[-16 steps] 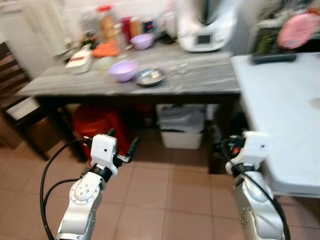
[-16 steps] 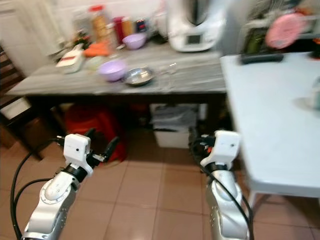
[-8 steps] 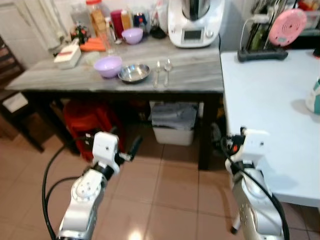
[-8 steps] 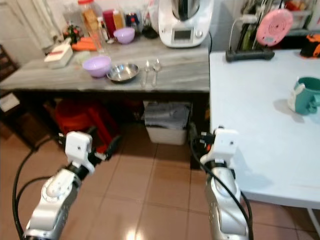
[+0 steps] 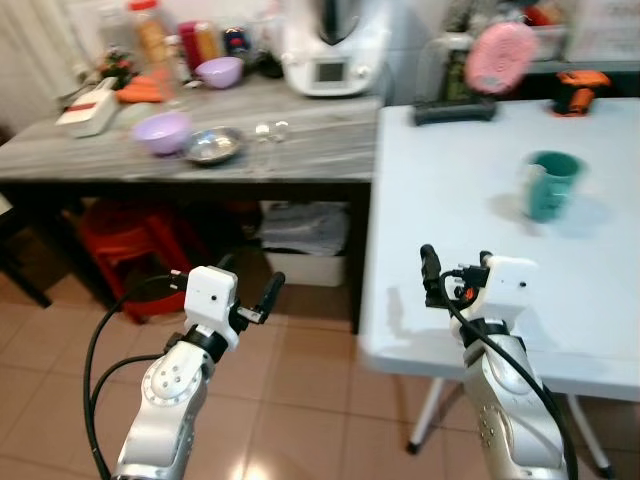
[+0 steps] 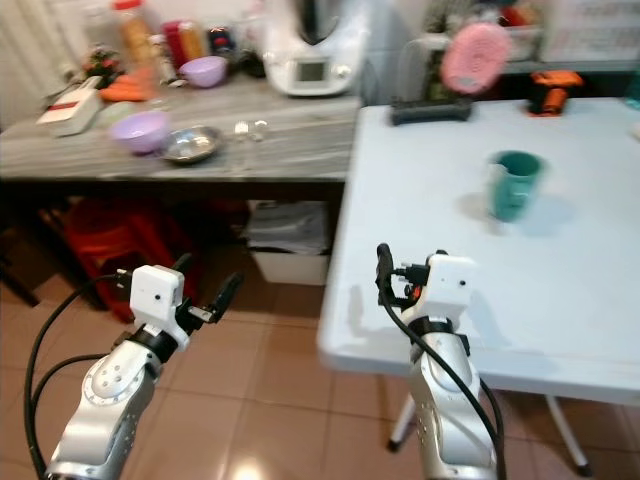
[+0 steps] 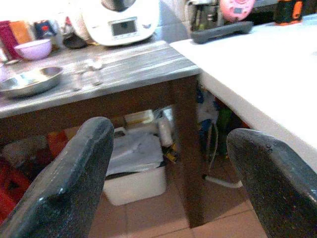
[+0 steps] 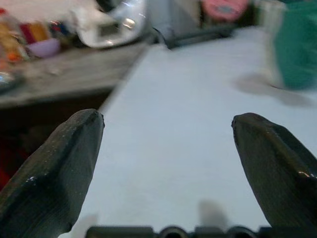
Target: Setting the table
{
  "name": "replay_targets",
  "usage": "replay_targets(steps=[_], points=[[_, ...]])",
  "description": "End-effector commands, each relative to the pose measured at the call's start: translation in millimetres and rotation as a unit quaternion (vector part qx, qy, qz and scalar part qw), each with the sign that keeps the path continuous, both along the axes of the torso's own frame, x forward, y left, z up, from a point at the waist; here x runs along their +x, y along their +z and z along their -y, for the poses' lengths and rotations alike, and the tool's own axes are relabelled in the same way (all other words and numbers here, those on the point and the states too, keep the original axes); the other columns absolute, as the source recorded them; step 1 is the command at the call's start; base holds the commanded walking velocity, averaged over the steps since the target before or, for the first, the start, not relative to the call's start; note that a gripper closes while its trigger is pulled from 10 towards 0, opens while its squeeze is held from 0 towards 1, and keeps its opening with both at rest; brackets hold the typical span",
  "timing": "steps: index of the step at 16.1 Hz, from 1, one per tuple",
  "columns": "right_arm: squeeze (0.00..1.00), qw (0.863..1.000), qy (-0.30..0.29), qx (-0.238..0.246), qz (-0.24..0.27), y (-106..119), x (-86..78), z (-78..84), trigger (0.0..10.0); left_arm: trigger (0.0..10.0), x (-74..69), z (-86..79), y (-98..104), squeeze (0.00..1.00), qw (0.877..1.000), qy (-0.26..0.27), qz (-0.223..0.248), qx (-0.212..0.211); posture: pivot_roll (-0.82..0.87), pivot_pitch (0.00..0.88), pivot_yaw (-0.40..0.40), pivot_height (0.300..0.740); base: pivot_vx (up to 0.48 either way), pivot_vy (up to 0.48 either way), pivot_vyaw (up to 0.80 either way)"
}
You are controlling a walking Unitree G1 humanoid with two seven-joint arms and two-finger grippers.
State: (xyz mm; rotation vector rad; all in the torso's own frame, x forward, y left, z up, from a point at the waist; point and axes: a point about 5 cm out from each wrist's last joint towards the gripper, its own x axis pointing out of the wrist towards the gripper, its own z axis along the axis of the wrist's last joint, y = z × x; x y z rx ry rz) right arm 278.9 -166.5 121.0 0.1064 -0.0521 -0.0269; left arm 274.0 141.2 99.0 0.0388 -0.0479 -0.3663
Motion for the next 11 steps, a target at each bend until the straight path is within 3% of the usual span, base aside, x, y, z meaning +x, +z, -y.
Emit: replay_targets(steps=[1, 11], points=[[0.0, 1.0, -0.001, 0.002, 0.009, 4.1, 0.4, 0.1, 10.0, 10.0, 0.8, 0.4, 3.4, 0.0, 1.0, -0.006, 0.006, 0.003, -0.07, 0.016, 0.13, 0.74, 0.0, -0.341, 0.0], [0.0, 1.0, 0.0, -0.001, 0.016, 7.3, 3.6, 0.0, 10.0, 10.0, 0.7, 6.3, 1.0, 0.0, 1.0, -0.008, 0.002, 0.001, -0.07, 0.016, 0.127, 0.74, 0.0, -0.332, 0.0]])
